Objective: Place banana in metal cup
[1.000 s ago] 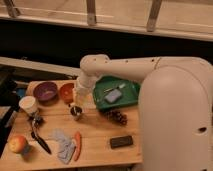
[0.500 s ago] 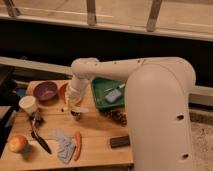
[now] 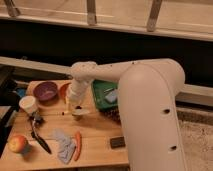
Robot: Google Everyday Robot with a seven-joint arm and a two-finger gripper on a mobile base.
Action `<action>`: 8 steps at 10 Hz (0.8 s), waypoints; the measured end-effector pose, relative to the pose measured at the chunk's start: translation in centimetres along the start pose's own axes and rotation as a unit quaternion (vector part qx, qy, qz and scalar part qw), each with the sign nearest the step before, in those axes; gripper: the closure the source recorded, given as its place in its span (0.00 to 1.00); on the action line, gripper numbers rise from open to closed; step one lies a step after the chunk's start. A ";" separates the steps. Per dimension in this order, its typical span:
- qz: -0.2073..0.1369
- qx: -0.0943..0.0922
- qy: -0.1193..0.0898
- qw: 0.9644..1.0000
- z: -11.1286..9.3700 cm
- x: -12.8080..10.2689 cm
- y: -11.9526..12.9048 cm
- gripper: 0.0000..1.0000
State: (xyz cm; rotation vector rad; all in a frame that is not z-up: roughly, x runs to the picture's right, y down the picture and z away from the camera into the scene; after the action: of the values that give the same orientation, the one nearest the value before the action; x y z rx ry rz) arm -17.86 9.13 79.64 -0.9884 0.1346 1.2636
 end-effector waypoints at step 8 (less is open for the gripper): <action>0.028 0.002 0.007 1.000 0.5 -0.5 -1.5 0.20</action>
State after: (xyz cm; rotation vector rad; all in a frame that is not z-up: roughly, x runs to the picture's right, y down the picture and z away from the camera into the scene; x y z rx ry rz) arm -16.96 9.15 80.99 -0.9954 0.1759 1.3075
